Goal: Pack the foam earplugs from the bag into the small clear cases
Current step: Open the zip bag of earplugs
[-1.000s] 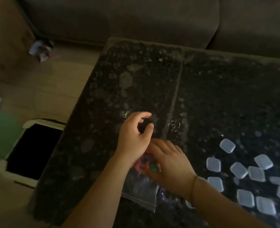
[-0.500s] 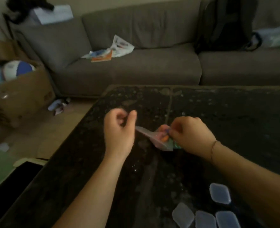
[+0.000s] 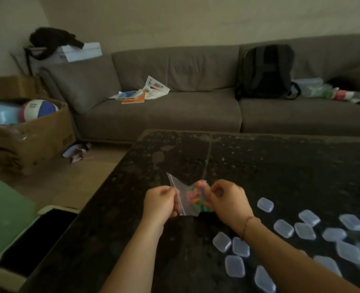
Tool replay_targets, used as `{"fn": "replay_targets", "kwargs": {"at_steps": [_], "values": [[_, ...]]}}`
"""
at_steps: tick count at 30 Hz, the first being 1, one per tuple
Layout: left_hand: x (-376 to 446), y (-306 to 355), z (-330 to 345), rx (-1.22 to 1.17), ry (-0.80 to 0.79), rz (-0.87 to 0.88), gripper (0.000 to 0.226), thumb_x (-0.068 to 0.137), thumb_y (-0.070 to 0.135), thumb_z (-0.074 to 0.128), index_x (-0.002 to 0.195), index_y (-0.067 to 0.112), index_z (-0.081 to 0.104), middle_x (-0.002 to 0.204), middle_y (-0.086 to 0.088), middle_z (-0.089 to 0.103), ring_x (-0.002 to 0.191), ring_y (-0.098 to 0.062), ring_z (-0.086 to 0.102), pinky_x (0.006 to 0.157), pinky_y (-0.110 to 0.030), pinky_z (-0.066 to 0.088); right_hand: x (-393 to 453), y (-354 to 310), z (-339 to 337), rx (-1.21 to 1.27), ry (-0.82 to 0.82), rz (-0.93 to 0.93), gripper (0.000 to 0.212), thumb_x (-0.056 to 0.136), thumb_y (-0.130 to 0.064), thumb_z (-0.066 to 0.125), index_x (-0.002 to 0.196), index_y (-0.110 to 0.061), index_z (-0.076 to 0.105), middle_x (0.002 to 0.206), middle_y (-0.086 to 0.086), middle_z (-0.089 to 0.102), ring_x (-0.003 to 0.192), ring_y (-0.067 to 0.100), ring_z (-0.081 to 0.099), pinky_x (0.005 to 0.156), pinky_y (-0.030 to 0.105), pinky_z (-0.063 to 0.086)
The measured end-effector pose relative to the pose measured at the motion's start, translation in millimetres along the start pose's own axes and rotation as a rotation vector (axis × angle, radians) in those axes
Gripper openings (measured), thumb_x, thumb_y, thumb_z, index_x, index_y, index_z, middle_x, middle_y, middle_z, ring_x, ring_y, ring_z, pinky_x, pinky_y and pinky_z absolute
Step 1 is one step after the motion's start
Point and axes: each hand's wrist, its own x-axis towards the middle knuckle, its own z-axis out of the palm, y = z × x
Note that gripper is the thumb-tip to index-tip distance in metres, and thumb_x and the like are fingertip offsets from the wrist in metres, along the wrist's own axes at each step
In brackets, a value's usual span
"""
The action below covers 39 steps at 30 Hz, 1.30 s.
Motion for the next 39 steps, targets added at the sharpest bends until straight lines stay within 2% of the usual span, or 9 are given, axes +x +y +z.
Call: {"fn": "replay_targets", "kwargs": {"at_steps": [4,9,13,19,26,30,32,35,39], "values": [[-30.3,-3.6,-9.9,-0.016,-0.044,0.193,0.015,0.099,0.018,0.062,0.098,0.022,0.076,0.087,0.005,0.076,0.081,-0.009,0.072,0.069,-0.026,0.058,-30.2,-26.9,-12.3,0.048,0.011,-0.080,0.025,0.088,-0.056,0.054,0.096,-0.035,0.063,0.094,-0.013,0.064,0.087,0.001,0.062,0.075,0.024,0.055],[-48.7,0.5,-13.4,0.109,-0.251,0.376,0.019,0.097,0.015,0.063,0.090,0.026,0.077,0.083,0.011,0.077,0.078,-0.001,0.072,0.070,-0.020,0.053,-47.5,-49.1,-19.3,0.109,-0.188,-0.041,0.014,0.088,-0.046,0.062,0.083,-0.034,0.066,0.079,-0.008,0.070,0.073,0.002,0.068,0.072,0.024,0.059],[-45.7,-7.5,-14.1,0.081,-0.268,0.319,0.017,0.098,0.020,0.063,0.090,0.026,0.077,0.082,0.007,0.077,0.076,-0.002,0.072,0.067,-0.019,0.051,-42.2,-44.1,-14.0,-0.003,-0.199,-0.087,0.012,0.093,-0.030,0.059,0.085,-0.036,0.066,0.084,-0.008,0.069,0.078,0.003,0.067,0.068,0.018,0.055],[-42.4,-1.3,-9.5,0.086,-0.237,0.261,0.035,0.099,0.022,0.061,0.066,0.022,0.068,0.053,0.012,0.063,0.052,0.004,0.059,0.052,-0.013,0.042,-34.1,-53.1,-8.5,-0.417,-0.077,-0.201,0.023,0.095,-0.044,0.049,0.093,-0.029,0.066,0.087,-0.007,0.067,0.080,0.010,0.064,0.076,0.031,0.056],[-45.4,-0.3,-22.3,0.253,-0.295,0.135,0.038,0.094,0.027,0.067,0.057,0.020,0.065,0.044,0.008,0.054,0.039,0.002,0.050,0.046,-0.015,0.038,-13.6,-55.5,-20.0,-0.444,0.060,-0.095,0.020,0.098,-0.035,0.043,0.085,-0.027,0.056,0.082,-0.007,0.060,0.072,0.013,0.061,0.066,0.032,0.054],[-50.1,-1.8,-36.5,0.461,-0.405,0.065,0.038,0.091,0.044,0.069,0.060,0.023,0.061,0.055,0.009,0.055,0.053,-0.005,0.052,0.057,-0.024,0.040,-13.4,-65.7,-18.5,-0.675,0.021,-0.253,0.011,0.098,-0.032,0.046,0.099,-0.025,0.055,0.095,-0.003,0.062,0.083,0.019,0.063,0.066,0.031,0.048],[-51.2,1.6,-39.7,0.539,-0.260,0.158,0.025,0.085,0.052,0.071,0.080,0.030,0.061,0.074,0.012,0.059,0.068,-0.003,0.055,0.061,-0.025,0.039,-21.6,-71.3,-10.9,-0.777,-0.001,-0.415,0.011,0.096,-0.033,0.051,0.102,-0.025,0.054,0.098,-0.005,0.062,0.086,0.020,0.064,0.066,0.031,0.049],[-51.7,5.4,-42.2,0.587,-0.005,0.363,0.048,0.085,0.051,0.072,0.122,0.034,0.048,0.116,0.012,0.056,0.094,-0.003,0.053,0.068,-0.021,0.042,-30.8,-75.9,-10.7,-0.844,-0.014,-0.549,0.020,0.091,-0.032,0.061,0.107,-0.024,0.054,0.098,-0.005,0.059,0.084,0.018,0.062,0.060,0.029,0.045],[-43.5,5.9,-45.2,0.588,0.134,0.553,0.044,0.087,0.039,0.072,0.125,0.034,0.051,0.126,0.011,0.052,0.108,-0.007,0.054,0.078,-0.022,0.047,-43.3,-75.1,-15.2,-0.833,-0.021,-0.608,0.029,0.086,-0.029,0.067,0.112,-0.021,0.056,0.096,-0.001,0.061,0.075,0.018,0.061,0.052,0.027,0.043]]}}
